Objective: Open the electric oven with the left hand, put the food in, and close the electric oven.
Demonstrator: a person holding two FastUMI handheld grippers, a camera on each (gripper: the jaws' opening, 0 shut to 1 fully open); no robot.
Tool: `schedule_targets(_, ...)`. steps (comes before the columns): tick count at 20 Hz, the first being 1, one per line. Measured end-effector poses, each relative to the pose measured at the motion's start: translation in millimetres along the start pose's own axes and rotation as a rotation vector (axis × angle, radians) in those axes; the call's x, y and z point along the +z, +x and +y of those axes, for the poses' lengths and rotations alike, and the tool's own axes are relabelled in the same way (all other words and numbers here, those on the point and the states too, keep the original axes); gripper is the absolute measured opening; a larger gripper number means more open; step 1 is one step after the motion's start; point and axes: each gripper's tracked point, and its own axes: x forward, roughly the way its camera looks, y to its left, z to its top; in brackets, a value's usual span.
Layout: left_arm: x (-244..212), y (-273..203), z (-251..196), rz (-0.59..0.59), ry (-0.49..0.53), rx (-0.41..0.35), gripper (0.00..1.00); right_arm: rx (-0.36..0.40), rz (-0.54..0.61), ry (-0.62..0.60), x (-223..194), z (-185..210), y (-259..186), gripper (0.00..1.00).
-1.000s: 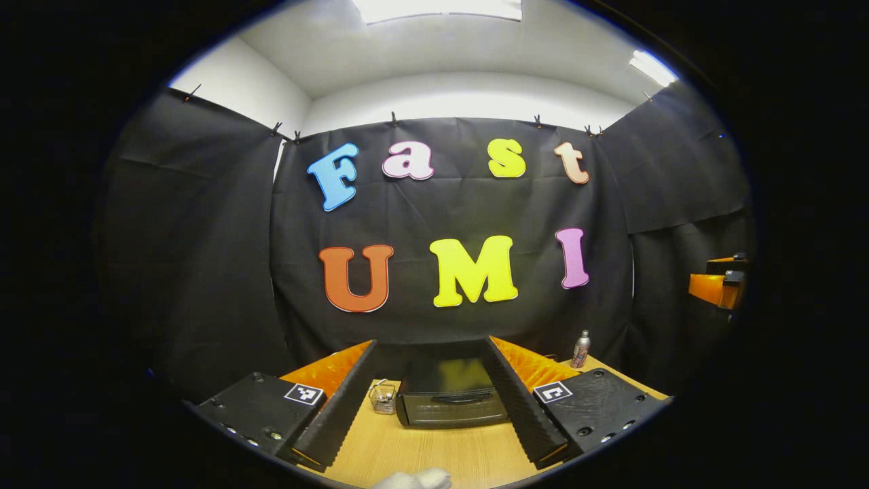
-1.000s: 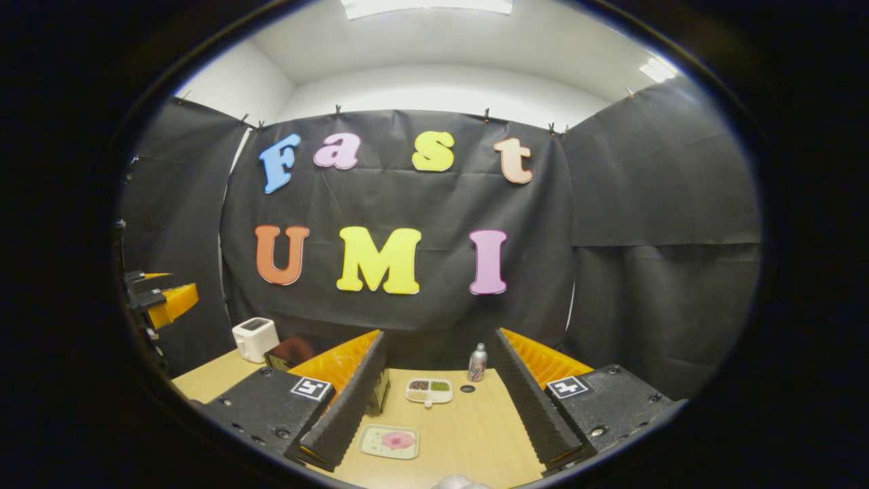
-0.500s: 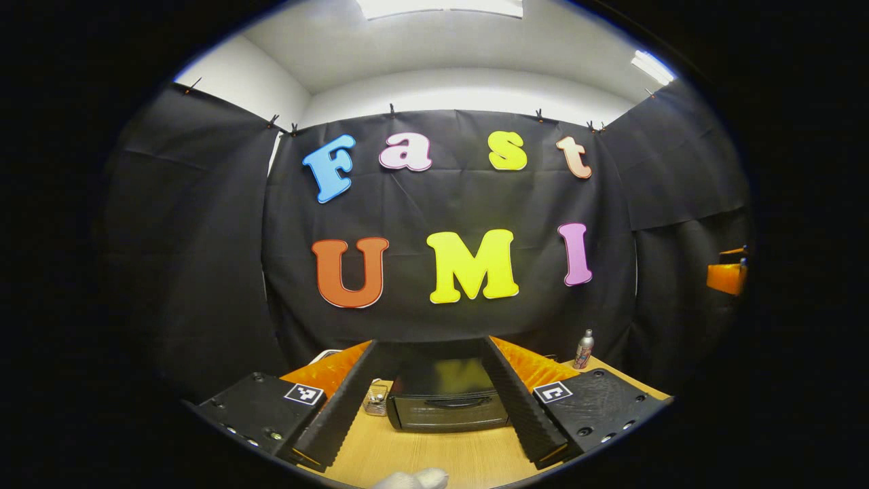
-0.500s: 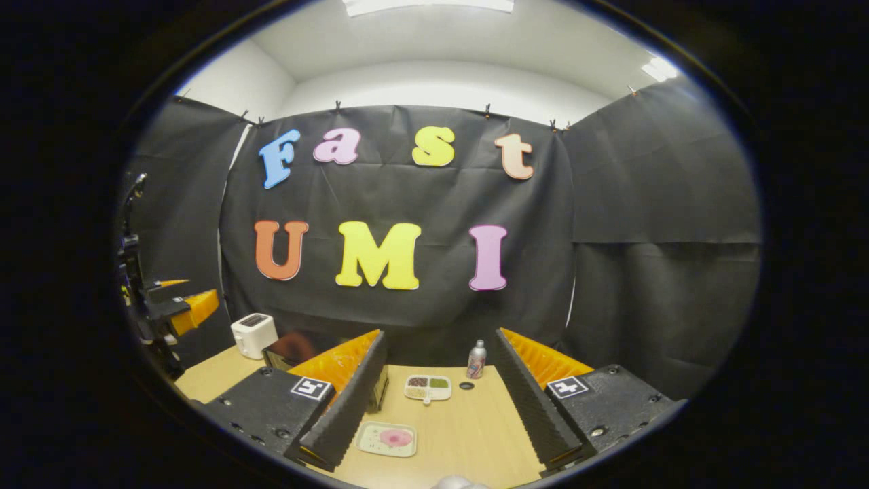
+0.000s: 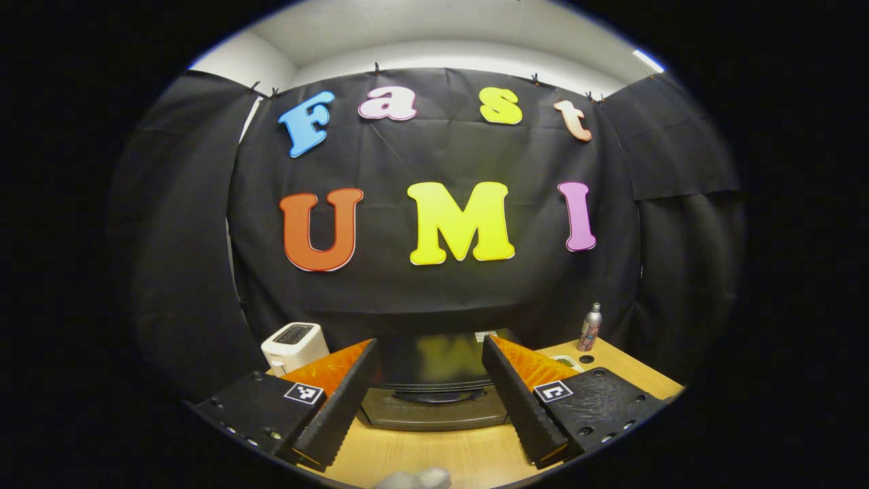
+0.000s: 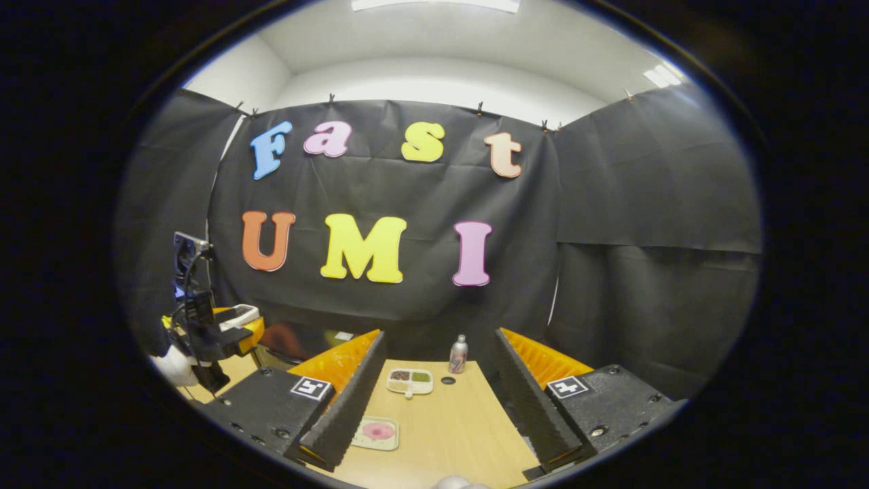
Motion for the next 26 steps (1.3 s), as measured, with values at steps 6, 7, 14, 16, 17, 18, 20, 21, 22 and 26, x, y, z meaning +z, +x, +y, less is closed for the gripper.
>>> schedule_targets(6,-47,54,-6,0.076,-0.016,-0.003,0.97,-0.048,0.044,0.015,-17,-9,-7,0.96)
schedule_targets(7,-57,63,-8,0.091,-0.025,-0.009,0.97,-0.057,0.052,0.013,-19,-11,-6,0.96)
schedule_targets(14,-117,97,-5,0.202,-0.010,-0.013,0.97,-0.076,0.088,0.009,-31,-8,-1,0.96)
schedule_targets(16,-129,98,-4,0.234,-0.007,-0.018,0.98,-0.075,0.086,0.008,-31,-3,-2,0.96)
schedule_targets(17,-129,98,-4,0.228,-0.008,-0.020,0.97,-0.074,0.087,0.006,-30,-1,-2,0.96)
schedule_targets(18,-127,101,-4,0.212,0.002,-0.027,0.98,-0.071,0.089,0.002,-31,0,-4,0.96)
schedule_targets(20,-128,98,-4,0.220,0.005,-0.029,0.98,-0.067,0.088,-0.005,-30,3,-5,0.96)
schedule_targets(21,-130,97,-3,0.234,0.001,-0.030,0.97,-0.067,0.088,-0.006,-29,2,-6,0.96)
schedule_targets(22,-130,95,-3,0.237,-0.003,-0.030,0.97,-0.067,0.089,-0.003,-30,2,-6,0.96)
schedule_targets(26,-133,82,-3,0.253,-0.004,-0.033,0.98,-0.049,0.094,0.009,-34,10,-9,0.96)
